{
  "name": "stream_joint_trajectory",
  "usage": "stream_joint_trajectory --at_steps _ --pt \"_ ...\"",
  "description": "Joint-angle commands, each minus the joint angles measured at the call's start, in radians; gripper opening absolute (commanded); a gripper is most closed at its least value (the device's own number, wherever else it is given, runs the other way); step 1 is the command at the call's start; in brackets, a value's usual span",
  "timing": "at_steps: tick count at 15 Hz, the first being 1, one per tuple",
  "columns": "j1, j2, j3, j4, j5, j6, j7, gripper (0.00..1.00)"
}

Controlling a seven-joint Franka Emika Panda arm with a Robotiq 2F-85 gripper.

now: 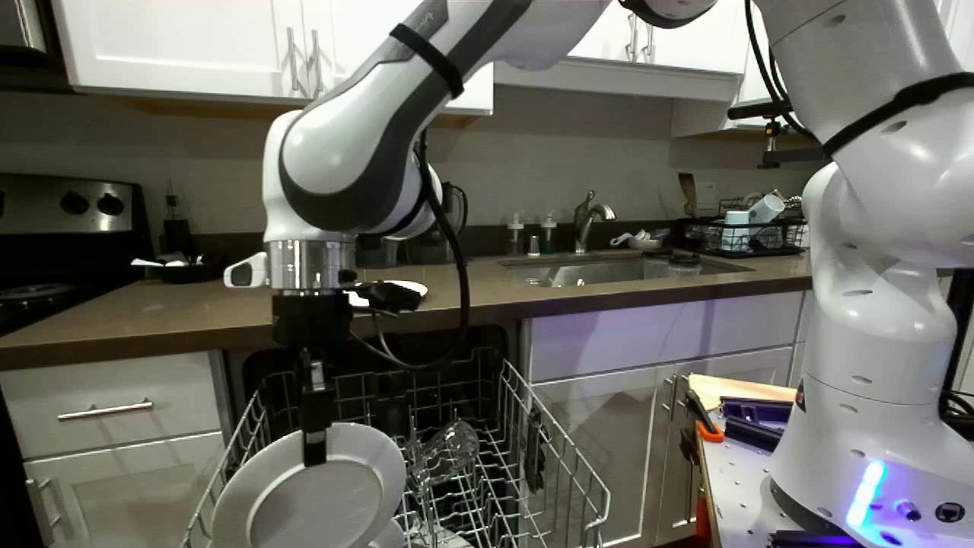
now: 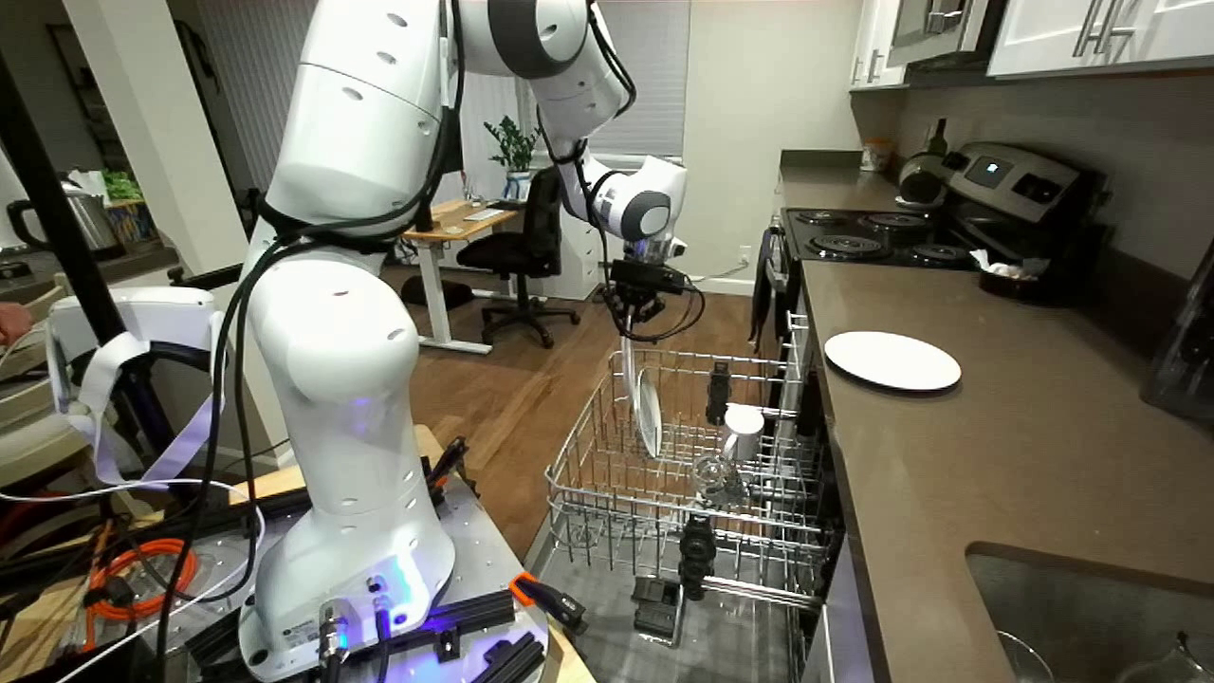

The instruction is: Move the two plates from the right to the left side of the dishwasher rack then move the mug to the right side

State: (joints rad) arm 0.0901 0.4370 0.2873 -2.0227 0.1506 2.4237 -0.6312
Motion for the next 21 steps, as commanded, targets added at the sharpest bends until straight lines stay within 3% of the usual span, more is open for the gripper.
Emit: stream_joint_trajectory --at_steps 1,21 --pt "-0.023 -0.010 0.018 0.002 0.030 -0.023 -0.002 0.02" --pt "-0.011 0.055 0.010 -0.047 0.018 0.074 0.053 0.02"
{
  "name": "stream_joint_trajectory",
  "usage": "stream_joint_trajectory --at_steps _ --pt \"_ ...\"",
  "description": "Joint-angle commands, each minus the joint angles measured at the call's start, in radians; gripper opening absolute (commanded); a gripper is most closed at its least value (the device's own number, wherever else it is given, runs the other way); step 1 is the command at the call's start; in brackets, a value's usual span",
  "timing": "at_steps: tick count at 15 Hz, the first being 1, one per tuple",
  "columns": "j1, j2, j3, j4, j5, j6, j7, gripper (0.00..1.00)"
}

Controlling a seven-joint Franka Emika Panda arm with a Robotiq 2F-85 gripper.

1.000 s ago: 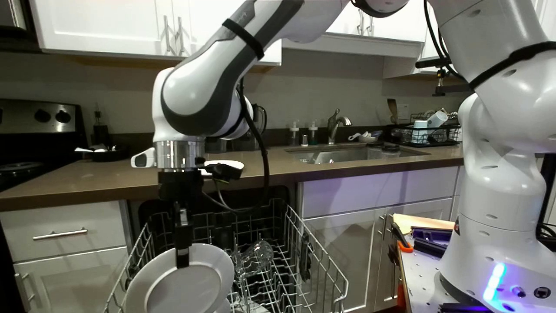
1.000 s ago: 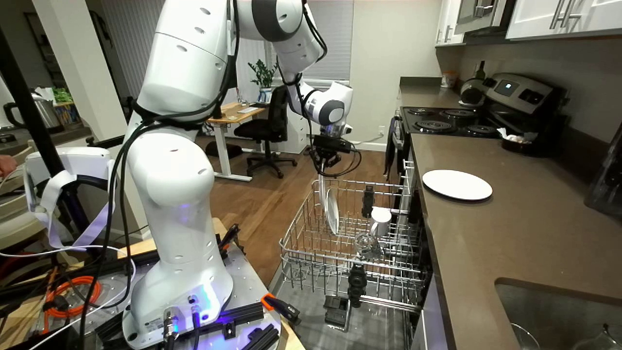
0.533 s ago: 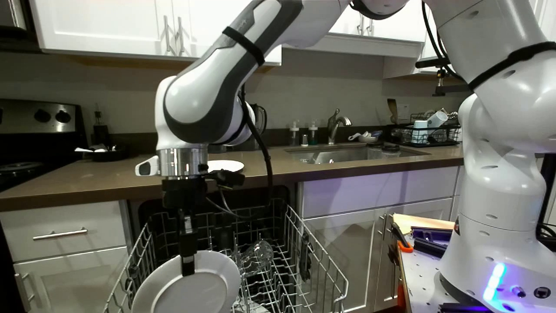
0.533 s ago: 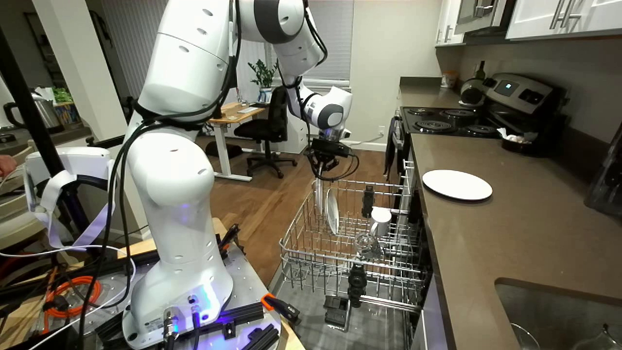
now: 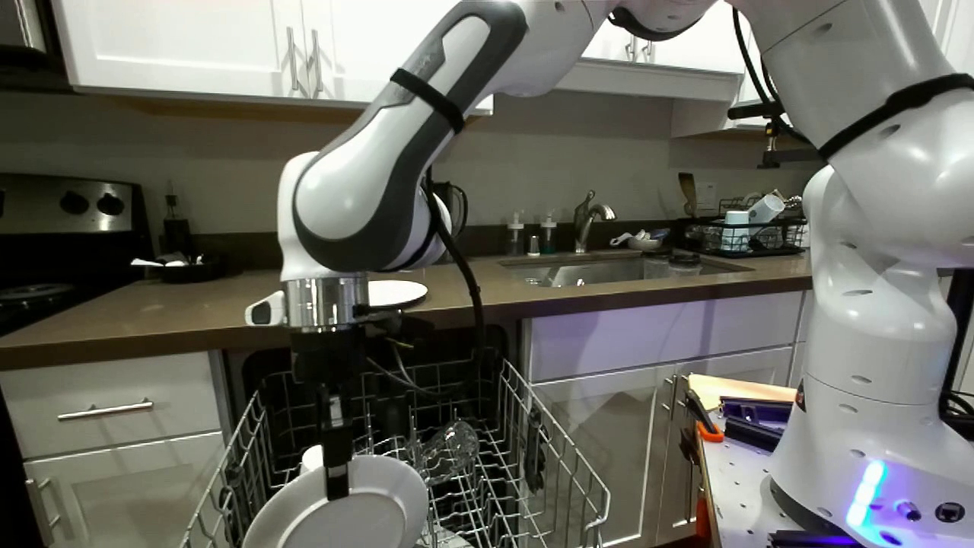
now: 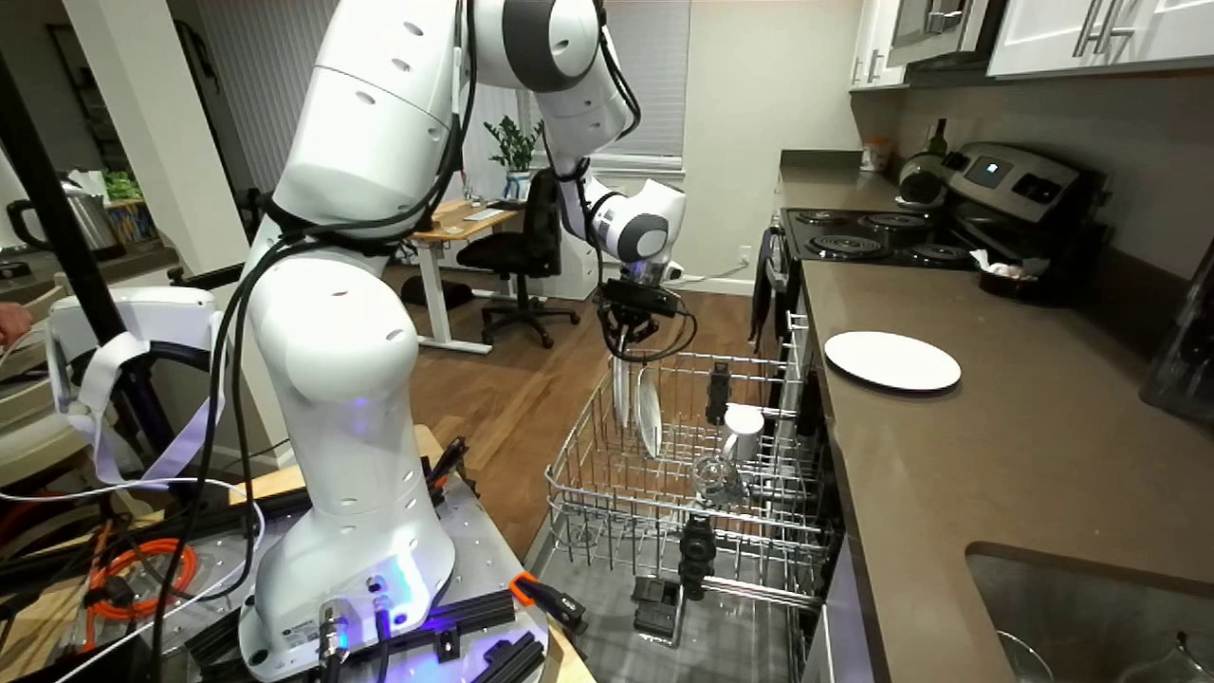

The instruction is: Move the two plates from the right to the left side of the dishwasher rack then move the mug to the right side

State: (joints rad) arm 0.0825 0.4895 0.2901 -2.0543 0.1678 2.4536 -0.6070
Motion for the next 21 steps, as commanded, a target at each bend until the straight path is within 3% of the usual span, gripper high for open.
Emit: stream_joint_trajectory --at_steps 1,9,21 --pt "0.000 0.010 0.004 -0.018 -0.007 0.058 0.039 0.02" --pt "-0.006 0.073 0.002 0.001 -0.037 0.129 0.060 0.02" --pt "-0.009 0.170 -0.009 0.077 -0.059 0.125 0.073 0.02"
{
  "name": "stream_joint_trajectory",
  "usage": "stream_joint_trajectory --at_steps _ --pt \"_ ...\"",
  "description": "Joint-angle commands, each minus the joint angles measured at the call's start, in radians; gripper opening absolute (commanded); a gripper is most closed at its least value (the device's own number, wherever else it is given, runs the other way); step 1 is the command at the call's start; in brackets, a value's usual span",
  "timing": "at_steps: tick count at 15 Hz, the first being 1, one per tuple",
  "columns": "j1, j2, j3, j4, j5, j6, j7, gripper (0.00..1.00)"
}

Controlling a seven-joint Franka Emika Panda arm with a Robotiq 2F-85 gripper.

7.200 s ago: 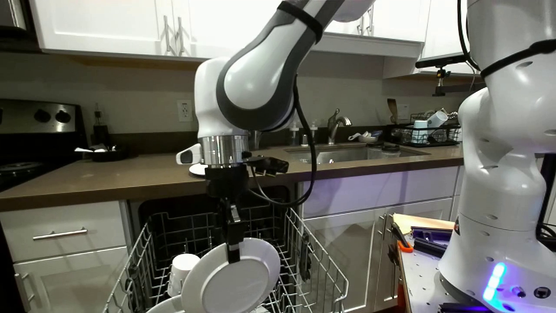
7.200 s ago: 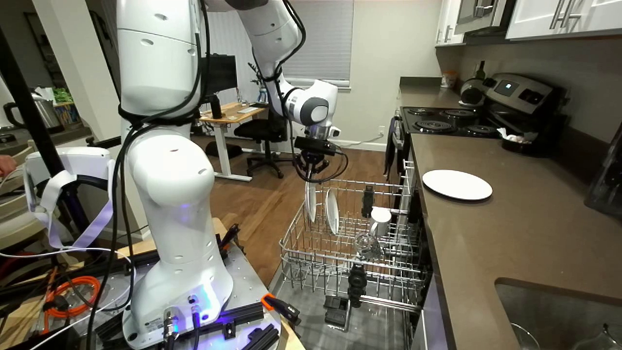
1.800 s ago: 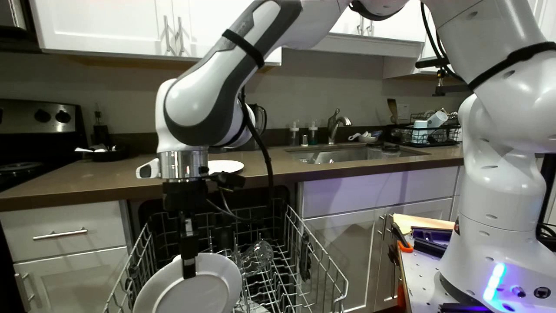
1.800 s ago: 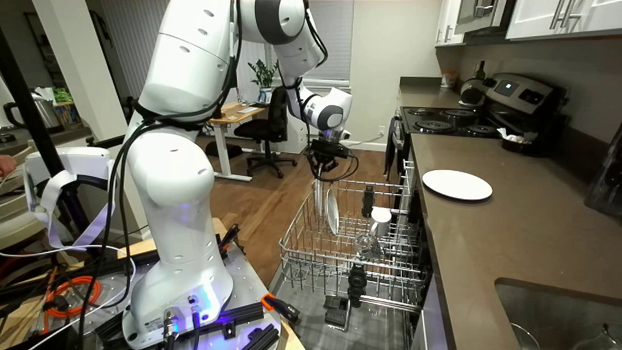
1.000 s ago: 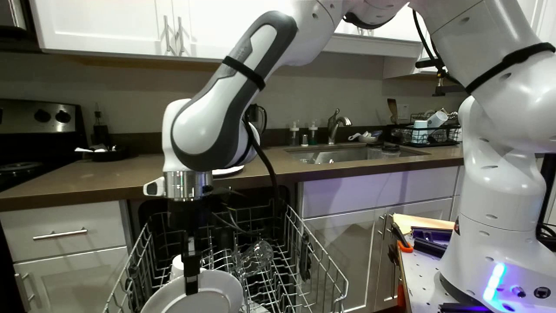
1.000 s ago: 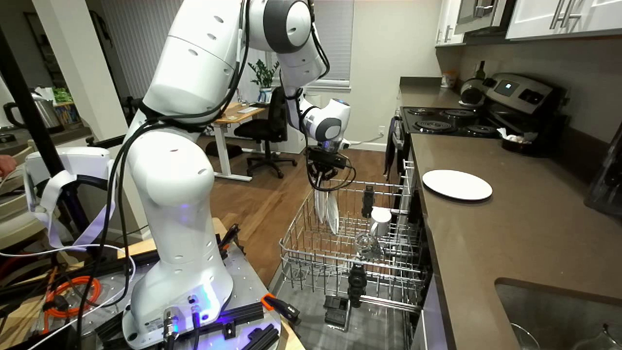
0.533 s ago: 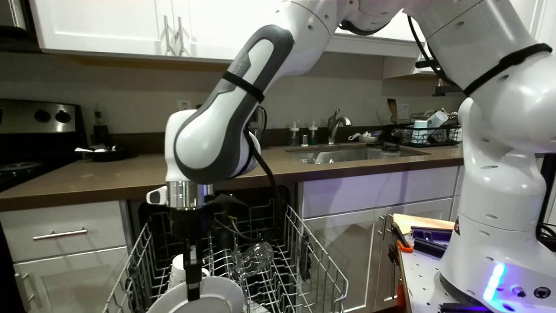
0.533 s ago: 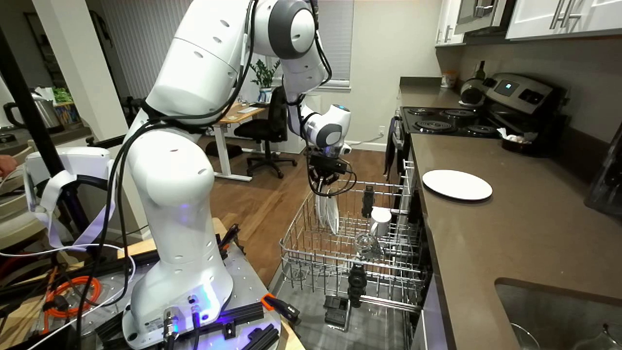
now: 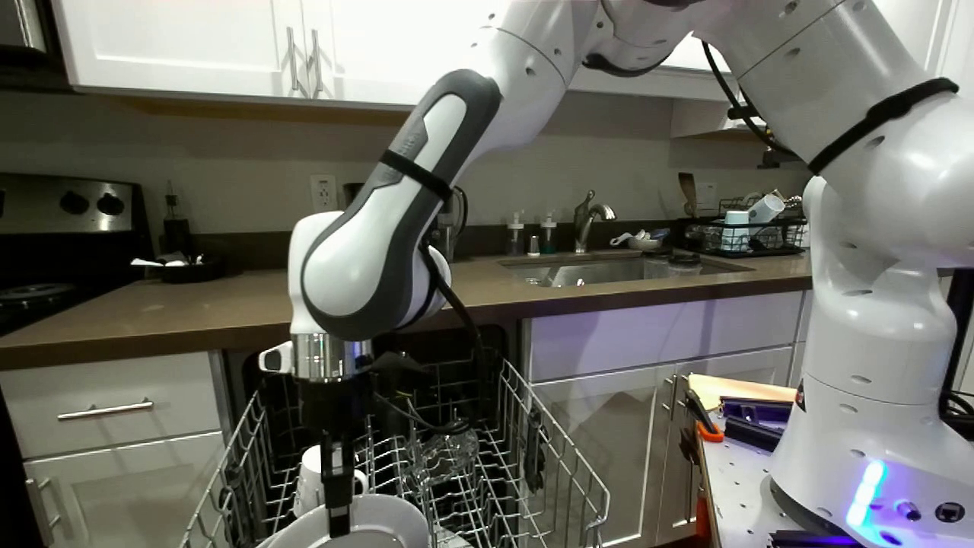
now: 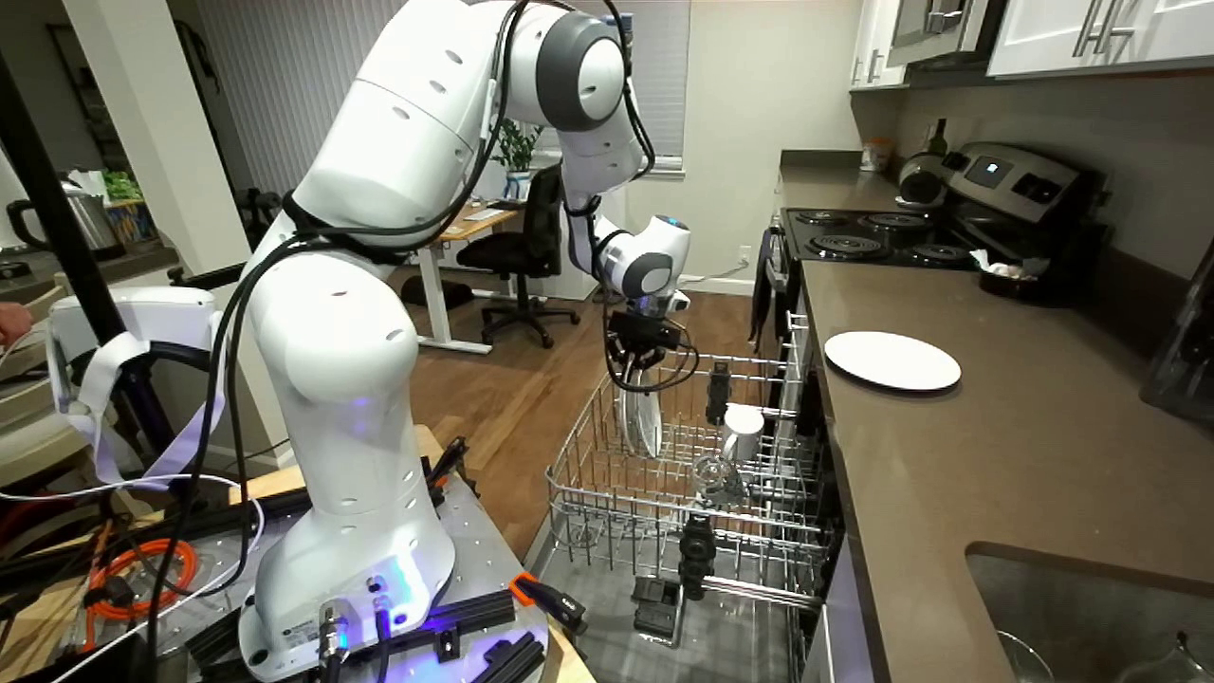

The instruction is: Move the two plates from the right to the left side of the dishwasher rack then move the mug to the right side

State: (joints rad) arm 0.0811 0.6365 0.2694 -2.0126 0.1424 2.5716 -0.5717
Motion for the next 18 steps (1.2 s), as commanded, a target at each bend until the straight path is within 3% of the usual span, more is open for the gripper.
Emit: stream_joint_trajectory --at_steps 1,8,9,11,18 --pt "-0.007 0.027 0.011 0.043 -0.035 0.006 0.039 0.02" --pt "0.009 0.056 0.003 0.098 -0.086 0.000 0.073 0.03" --pt "0.010 0.051 0.003 0.096 -0.094 -0.002 0.079 0.33" --pt "0.014 0.034 0.000 0.082 -0.108 -0.002 0.096 0.32" --pt "0.027 -0.118 -0.010 -0.021 -0.158 -0.001 0.156 0.75"
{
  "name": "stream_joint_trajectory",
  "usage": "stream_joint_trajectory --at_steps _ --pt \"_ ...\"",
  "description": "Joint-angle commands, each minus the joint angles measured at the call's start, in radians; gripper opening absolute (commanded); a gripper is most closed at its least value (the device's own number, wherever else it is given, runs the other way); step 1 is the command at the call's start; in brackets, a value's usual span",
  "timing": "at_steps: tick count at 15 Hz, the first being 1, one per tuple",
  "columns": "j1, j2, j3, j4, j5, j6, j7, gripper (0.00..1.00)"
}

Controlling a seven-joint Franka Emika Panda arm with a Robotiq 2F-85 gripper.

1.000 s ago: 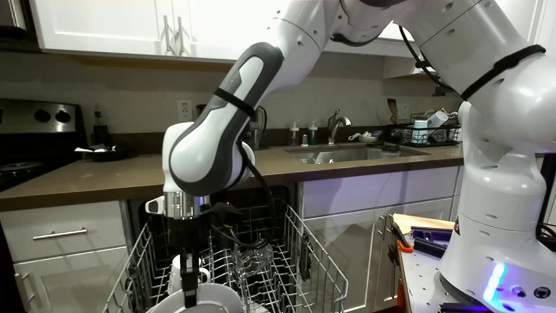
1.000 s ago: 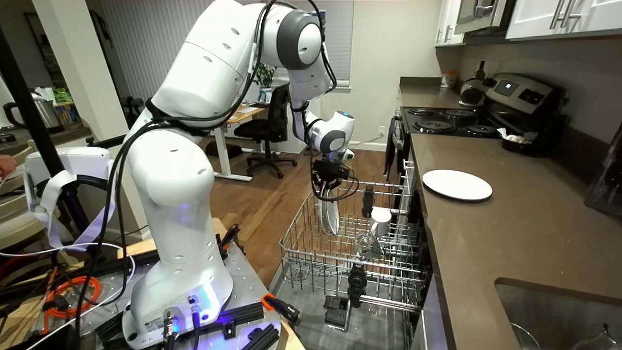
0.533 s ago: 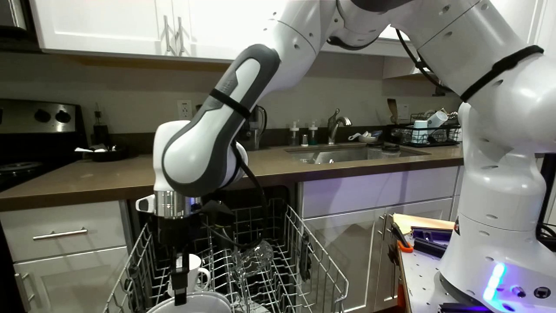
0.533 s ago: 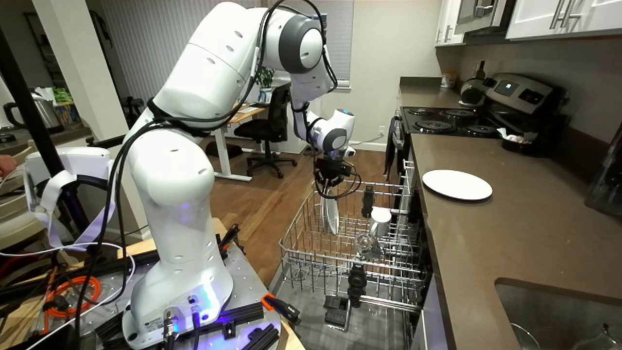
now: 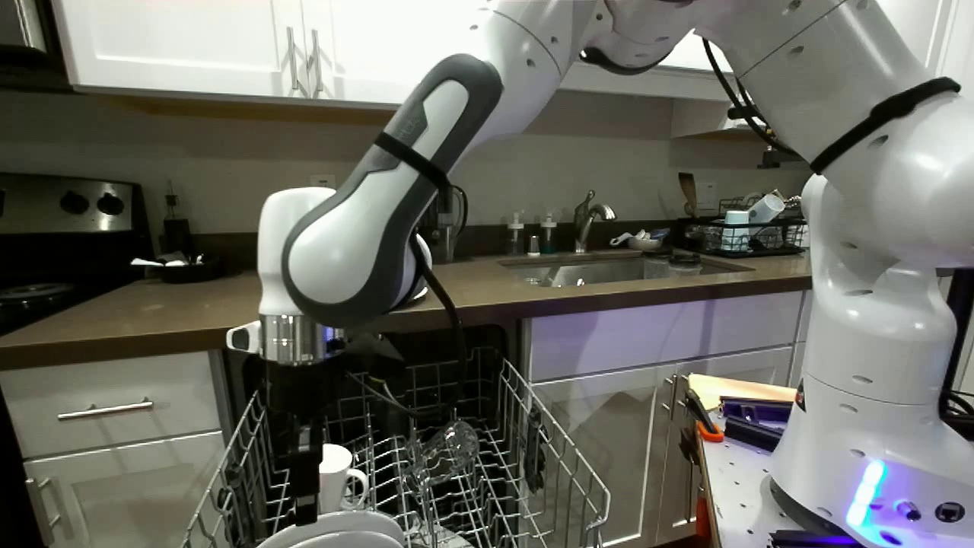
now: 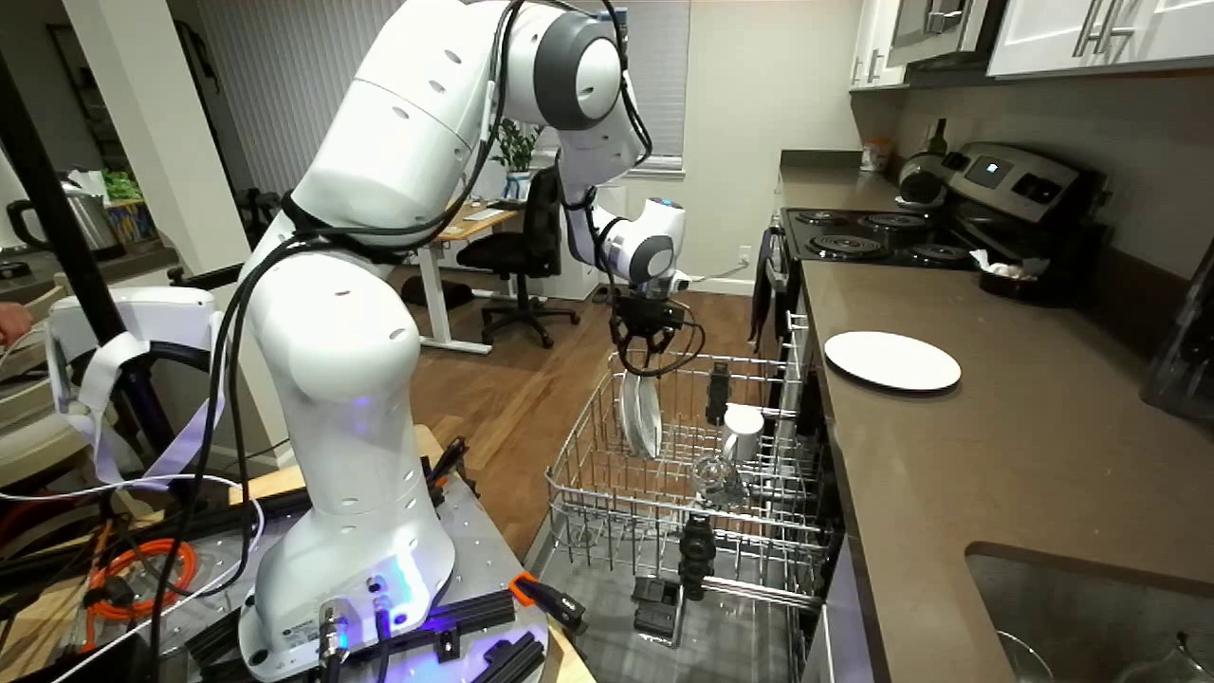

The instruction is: Move the two plates from the right to the left side of the dishwasher rack then move the mug to the right side

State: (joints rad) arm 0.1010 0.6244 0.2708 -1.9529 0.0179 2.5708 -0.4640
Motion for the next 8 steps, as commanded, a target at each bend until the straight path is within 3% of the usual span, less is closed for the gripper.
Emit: stream_joint_trajectory --at_steps 1,4,8 --pt "0.012 -0.135 -0.019 -0.097 -0.044 0.004 0.060 0.83" --pt "0.034 -0.212 -0.074 -0.150 -0.102 0.052 0.123 0.98" --pt "0.076 -0.232 -0.207 -0.175 -0.270 0.149 0.271 1.00"
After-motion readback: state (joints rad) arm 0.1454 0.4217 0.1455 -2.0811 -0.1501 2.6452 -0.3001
